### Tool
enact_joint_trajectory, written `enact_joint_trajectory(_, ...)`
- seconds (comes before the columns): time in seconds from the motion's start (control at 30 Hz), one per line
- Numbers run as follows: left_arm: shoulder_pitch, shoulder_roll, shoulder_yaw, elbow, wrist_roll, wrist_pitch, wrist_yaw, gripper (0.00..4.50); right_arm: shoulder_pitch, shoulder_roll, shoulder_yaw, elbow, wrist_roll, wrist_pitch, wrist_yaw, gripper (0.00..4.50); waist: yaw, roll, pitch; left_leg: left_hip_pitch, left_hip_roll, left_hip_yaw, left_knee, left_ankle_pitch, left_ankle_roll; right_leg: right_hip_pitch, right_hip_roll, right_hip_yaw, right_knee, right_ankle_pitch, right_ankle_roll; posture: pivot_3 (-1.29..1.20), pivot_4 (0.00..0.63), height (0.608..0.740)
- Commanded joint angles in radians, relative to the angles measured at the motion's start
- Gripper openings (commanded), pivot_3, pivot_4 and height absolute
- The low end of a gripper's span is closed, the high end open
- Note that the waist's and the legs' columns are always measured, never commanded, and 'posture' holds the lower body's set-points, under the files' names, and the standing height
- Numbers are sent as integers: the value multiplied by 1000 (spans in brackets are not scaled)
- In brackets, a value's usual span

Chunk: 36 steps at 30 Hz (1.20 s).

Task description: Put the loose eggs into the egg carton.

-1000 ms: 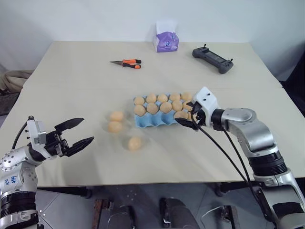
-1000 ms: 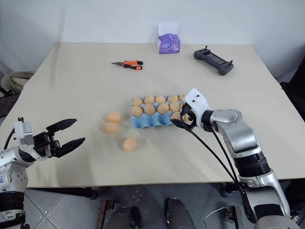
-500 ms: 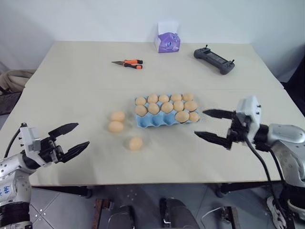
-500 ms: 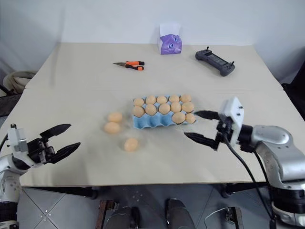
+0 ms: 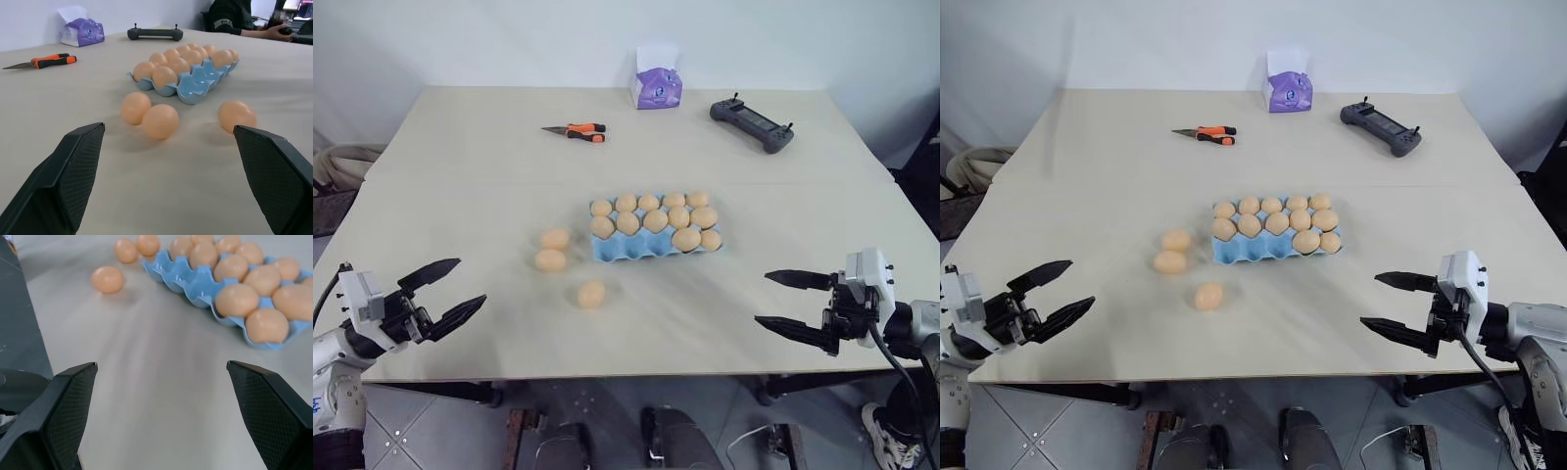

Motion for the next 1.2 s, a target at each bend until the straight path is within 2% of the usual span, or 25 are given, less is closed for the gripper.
enact_joint_trajectory(0.03,34,-12,34,-66,-31,-14,16,4500,-3,-16,-38,-5,26,-25,3,4405,1,0,0,0,0,0,0,0,0,0,0,0,0,0,0,0,150,740)
enact_joint_trajectory(0.33,41,-92,-79,-287,-13,25,125,4500,-56,-7,20,23,2,-32,-38,4405,4,0,0,1,-1,0,0,0,0,2,-1,0,0,0,0,0,150,740)
enact_joint_trajectory(0.47,18,-151,-244,-449,61,88,256,4500,-65,3,40,12,-2,-30,-63,4405,10,0,0,1,-1,0,0,0,0,2,0,0,0,0,0,0,150,740)
enact_joint_trajectory(0.67,-6,-163,-404,-567,179,246,444,4500,-40,8,36,-13,6,-29,-89,4405,14,0,0,2,-1,1,1,0,1,2,2,2,0,1,1,0,150,740)
enact_joint_trajectory(0.97,-37,-140,-516,-621,329,483,645,4500,-1,11,15,-35,8,-37,-116,4405,22,0,0,2,-1,1,2,1,1,2,2,3,0,1,2,0,150,740)
enact_joint_trajectory(1.2,-82,-186,-580,-558,377,475,670,4500,21,24,17,-61,11,-38,-145,4405,29,0,0,2,-1,1,2,1,1,2,2,3,0,1,1,0,150,740)
